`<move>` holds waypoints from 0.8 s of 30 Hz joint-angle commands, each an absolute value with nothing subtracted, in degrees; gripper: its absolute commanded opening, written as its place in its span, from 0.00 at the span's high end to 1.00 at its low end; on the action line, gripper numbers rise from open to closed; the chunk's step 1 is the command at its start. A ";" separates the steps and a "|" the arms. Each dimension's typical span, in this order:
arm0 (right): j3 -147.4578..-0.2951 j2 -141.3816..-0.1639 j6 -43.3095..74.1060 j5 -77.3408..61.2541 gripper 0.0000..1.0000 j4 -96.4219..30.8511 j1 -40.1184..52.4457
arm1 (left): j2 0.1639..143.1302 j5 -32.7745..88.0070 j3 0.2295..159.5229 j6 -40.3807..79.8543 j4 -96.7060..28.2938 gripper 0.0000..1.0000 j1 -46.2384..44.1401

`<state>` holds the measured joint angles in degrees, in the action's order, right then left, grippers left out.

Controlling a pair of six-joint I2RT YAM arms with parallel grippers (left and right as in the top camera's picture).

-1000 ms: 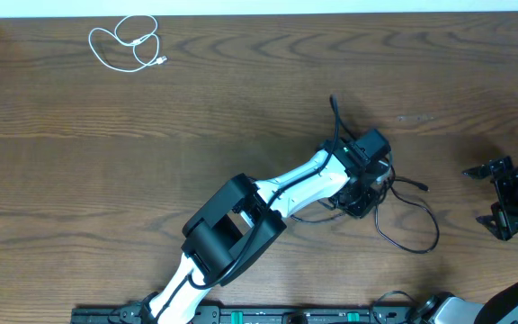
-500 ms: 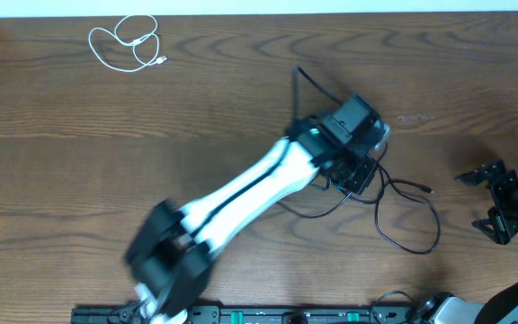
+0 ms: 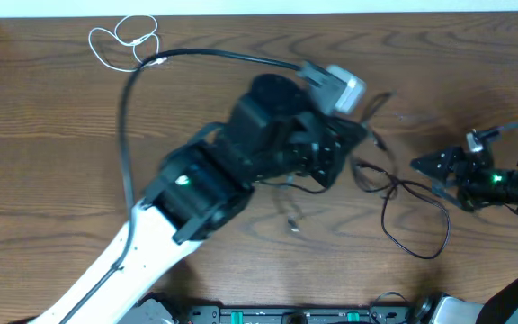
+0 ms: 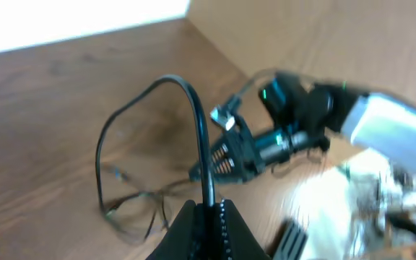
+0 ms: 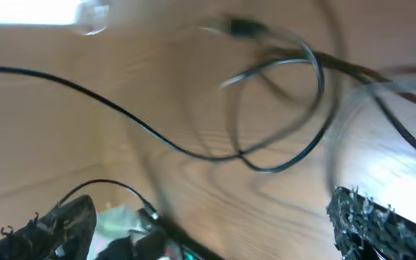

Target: Untangle cables

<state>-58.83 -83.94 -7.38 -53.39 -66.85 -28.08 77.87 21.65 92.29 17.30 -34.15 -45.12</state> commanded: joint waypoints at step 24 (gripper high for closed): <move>-58.81 -83.57 -20.43 -85.43 0.01 -52.97 -12.10 | 66.19 9.30 92.88 31.38 -18.98 0.93 -42.13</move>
<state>-58.78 -83.94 -18.83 -81.25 -53.89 -14.15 66.72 10.50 92.20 26.92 -23.64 -42.41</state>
